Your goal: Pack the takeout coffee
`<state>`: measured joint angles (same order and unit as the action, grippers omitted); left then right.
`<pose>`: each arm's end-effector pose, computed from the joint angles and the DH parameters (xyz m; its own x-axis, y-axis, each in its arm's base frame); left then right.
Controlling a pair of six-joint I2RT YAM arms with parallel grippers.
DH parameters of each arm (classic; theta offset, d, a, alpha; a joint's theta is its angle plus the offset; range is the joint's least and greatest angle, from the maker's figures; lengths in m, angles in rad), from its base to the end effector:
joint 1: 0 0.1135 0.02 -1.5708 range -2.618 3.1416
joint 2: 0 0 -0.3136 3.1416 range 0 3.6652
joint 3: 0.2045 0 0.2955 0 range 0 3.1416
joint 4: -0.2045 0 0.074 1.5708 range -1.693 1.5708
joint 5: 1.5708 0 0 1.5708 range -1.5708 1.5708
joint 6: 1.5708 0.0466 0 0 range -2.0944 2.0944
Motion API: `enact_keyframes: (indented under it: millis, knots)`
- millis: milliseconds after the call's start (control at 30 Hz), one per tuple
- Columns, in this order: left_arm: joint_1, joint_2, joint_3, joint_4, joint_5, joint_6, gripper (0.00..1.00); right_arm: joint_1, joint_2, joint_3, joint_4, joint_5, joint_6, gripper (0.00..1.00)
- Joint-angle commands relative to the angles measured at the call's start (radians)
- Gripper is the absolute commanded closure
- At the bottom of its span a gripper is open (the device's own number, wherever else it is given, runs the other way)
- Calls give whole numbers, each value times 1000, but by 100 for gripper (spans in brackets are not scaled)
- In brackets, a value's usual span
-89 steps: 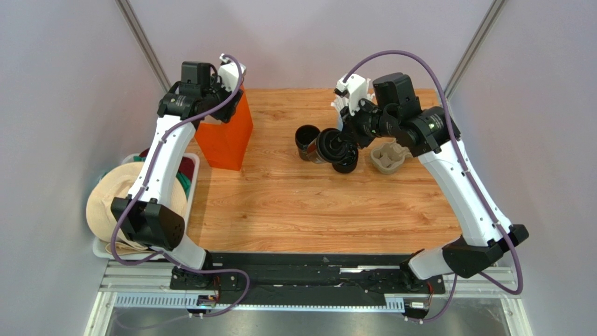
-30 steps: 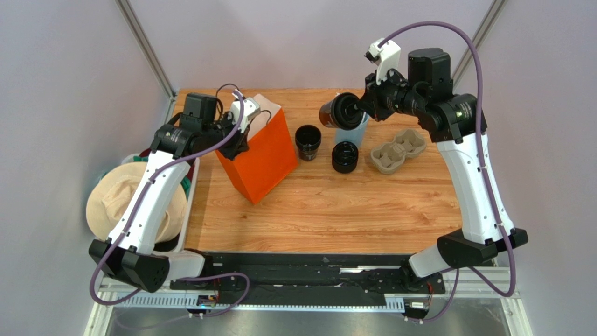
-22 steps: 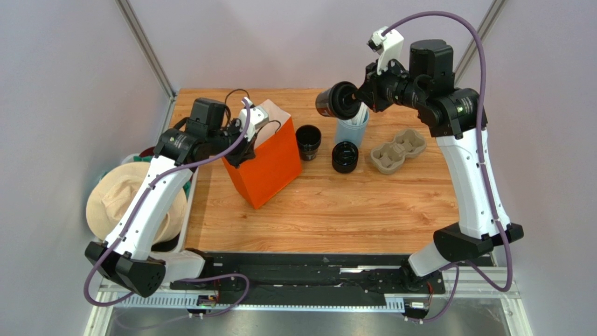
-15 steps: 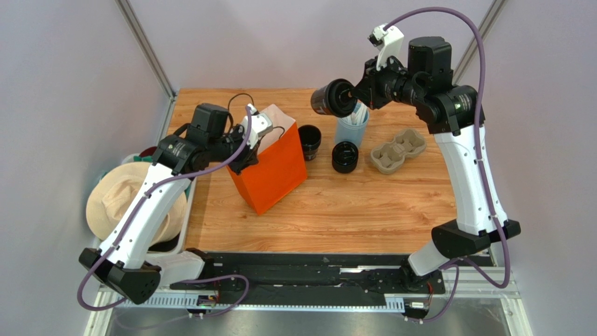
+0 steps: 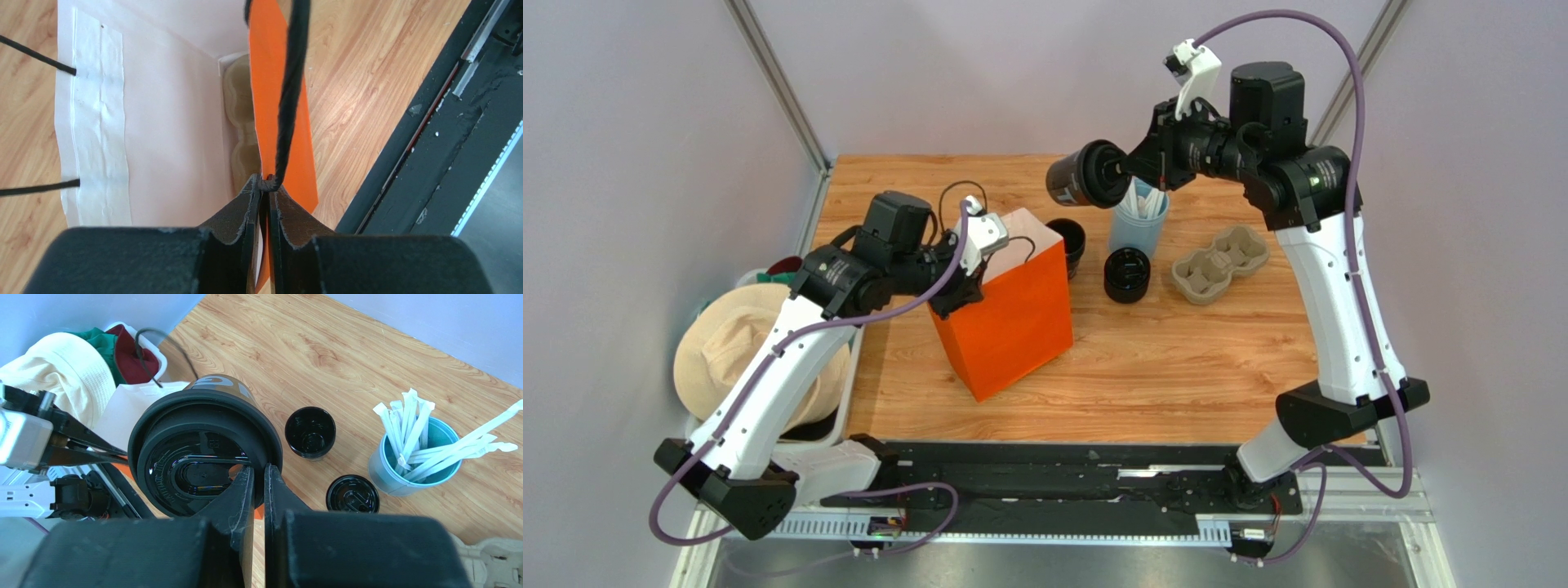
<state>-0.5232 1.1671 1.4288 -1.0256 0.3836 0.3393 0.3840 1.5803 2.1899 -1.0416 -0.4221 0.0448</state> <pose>0.2039 -0.1377 0.4536 -0.3329 0.5483 -0.7671 0.8571 0.5151 -0.0038 0.3003 0.1419 0.5932 -0.4186 -0.1251 -0.8995 -0.6686 0.7127 0.2120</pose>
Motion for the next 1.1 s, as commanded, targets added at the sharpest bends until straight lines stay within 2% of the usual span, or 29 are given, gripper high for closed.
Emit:
enact_keyframes:
  millis: [0, 200, 333, 433, 533, 700, 900, 1067]
  knots:
    - [-17, -30, -40, 39, -2, 1, 85, 27, -40, -19, 54, -18, 24, 100]
    - [-32, -47, -70, 45, 57, 15, 84, 32, -60, -48, 57, -7, 18, 100]
    - [-38, -58, -73, 22, 116, 43, 49, 36, -63, -59, 51, -4, 23, 100]
    - [-38, -64, -41, -7, 153, 59, 38, 49, -74, -97, 60, -1, 35, 100]
    - [-38, -70, 16, -21, 132, 66, 31, 81, -80, -125, 63, 9, 35, 100]
    - [-32, -87, 126, -25, -4, 89, 26, 151, -75, -157, 68, 25, 35, 100]
    - [18, -122, 217, -27, -43, 107, 25, 164, 33, -79, 52, -4, 63, 100]
    - [60, -156, 190, 48, -185, 127, 19, 211, 135, 16, 22, -50, 72, 100]
